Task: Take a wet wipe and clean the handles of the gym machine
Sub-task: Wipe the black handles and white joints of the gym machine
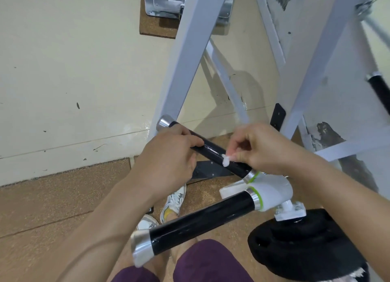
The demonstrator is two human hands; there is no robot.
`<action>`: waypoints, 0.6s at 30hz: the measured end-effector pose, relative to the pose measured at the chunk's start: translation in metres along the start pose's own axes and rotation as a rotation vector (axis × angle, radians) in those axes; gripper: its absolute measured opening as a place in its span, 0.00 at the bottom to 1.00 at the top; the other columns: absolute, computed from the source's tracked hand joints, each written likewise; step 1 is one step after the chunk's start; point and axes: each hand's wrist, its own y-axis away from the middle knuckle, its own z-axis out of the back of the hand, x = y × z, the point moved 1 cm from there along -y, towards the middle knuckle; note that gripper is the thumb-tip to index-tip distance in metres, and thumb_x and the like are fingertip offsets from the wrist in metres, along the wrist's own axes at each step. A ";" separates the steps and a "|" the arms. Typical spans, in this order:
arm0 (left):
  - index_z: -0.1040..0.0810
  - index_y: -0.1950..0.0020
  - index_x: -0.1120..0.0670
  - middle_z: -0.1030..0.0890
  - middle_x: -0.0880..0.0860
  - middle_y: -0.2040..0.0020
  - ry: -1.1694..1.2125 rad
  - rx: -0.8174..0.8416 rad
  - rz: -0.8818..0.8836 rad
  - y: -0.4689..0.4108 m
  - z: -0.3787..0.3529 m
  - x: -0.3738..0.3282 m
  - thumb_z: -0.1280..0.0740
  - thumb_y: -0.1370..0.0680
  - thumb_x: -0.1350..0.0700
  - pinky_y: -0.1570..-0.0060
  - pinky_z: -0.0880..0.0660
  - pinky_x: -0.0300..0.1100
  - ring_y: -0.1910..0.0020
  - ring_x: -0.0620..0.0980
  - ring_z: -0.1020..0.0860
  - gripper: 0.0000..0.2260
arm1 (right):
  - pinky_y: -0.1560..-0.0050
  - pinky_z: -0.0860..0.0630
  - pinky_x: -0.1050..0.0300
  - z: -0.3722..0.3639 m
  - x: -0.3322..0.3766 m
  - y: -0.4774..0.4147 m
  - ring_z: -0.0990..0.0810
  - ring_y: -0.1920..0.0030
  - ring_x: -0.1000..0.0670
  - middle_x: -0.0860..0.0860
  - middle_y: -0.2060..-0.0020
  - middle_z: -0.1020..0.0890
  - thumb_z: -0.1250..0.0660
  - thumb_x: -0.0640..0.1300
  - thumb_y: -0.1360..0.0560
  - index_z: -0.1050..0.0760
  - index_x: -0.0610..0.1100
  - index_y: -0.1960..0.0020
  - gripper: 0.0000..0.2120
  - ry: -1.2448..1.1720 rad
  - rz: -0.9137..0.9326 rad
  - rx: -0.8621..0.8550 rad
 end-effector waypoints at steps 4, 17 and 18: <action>0.27 0.36 0.41 0.28 0.39 0.40 0.051 0.033 -0.006 0.019 0.012 -0.011 0.42 0.21 0.52 0.51 0.35 0.35 0.42 0.42 0.30 0.15 | 0.63 0.31 0.67 0.000 -0.004 0.023 0.25 0.65 0.59 0.57 0.66 0.22 0.28 0.43 0.29 0.20 0.51 0.62 0.05 0.068 -0.018 -0.075; 0.25 0.44 0.52 0.23 0.52 0.53 0.003 0.047 -0.096 0.014 -0.016 -0.069 0.40 0.23 0.54 0.57 0.29 0.45 0.51 0.54 0.24 0.09 | 0.58 0.28 0.59 -0.017 -0.001 0.041 0.24 0.63 0.55 0.53 0.64 0.21 0.29 0.41 0.28 0.18 0.45 0.57 0.02 0.041 -0.004 -0.280; 0.25 0.46 0.54 0.22 0.53 0.54 -0.020 0.042 -0.075 0.011 -0.018 -0.073 0.39 0.22 0.54 0.58 0.28 0.46 0.53 0.54 0.23 0.08 | 0.57 0.27 0.57 -0.017 -0.003 0.043 0.23 0.61 0.53 0.52 0.62 0.19 0.30 0.40 0.28 0.18 0.46 0.56 0.03 0.053 -0.005 -0.245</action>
